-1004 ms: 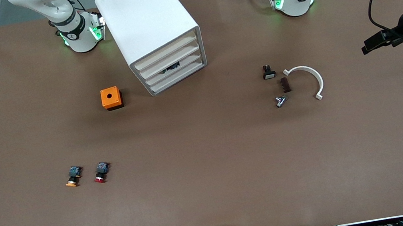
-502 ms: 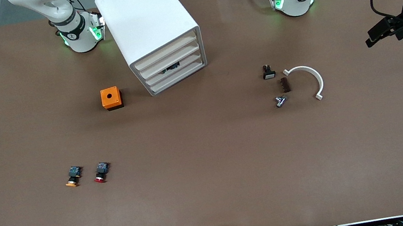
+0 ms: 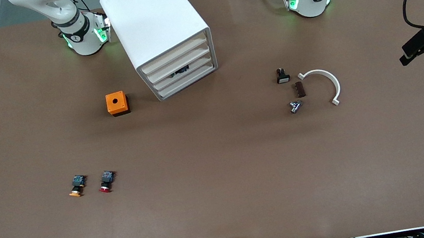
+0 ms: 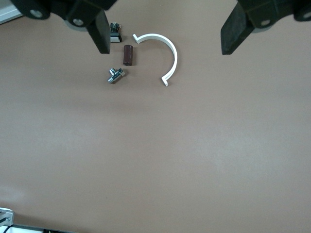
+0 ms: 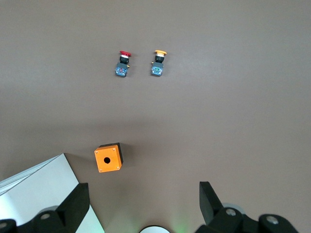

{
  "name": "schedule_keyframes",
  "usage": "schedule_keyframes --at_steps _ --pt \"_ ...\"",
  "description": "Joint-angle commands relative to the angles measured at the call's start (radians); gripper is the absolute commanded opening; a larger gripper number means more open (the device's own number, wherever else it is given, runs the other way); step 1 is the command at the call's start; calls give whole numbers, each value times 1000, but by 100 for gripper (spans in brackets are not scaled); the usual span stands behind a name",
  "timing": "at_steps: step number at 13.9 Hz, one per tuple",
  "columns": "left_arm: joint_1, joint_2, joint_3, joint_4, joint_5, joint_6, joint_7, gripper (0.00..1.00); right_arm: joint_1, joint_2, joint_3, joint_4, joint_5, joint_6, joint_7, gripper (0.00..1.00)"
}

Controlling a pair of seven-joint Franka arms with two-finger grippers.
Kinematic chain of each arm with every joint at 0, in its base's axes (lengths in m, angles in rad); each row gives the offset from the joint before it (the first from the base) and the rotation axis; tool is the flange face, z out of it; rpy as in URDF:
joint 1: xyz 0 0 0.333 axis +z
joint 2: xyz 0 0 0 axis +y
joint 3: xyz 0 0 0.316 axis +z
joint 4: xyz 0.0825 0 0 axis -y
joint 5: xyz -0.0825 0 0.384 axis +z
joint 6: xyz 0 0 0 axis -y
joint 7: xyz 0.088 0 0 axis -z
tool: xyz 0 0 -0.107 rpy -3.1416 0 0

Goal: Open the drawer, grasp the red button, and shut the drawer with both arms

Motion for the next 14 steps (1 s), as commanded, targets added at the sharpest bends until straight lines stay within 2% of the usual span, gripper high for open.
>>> schedule_keyframes --at_steps 1,6,14 --pt "-1 8 0 33 21 -19 7 100 8 -28 -1 -26 -14 13 4 100" --pt "4 2 0 39 23 -39 7 100 15 -73 -1 -83 -16 47 4 100" --pt "4 -6 -15 54 42 -67 -10 100 10 -67 2 -59 -17 38 4 100"
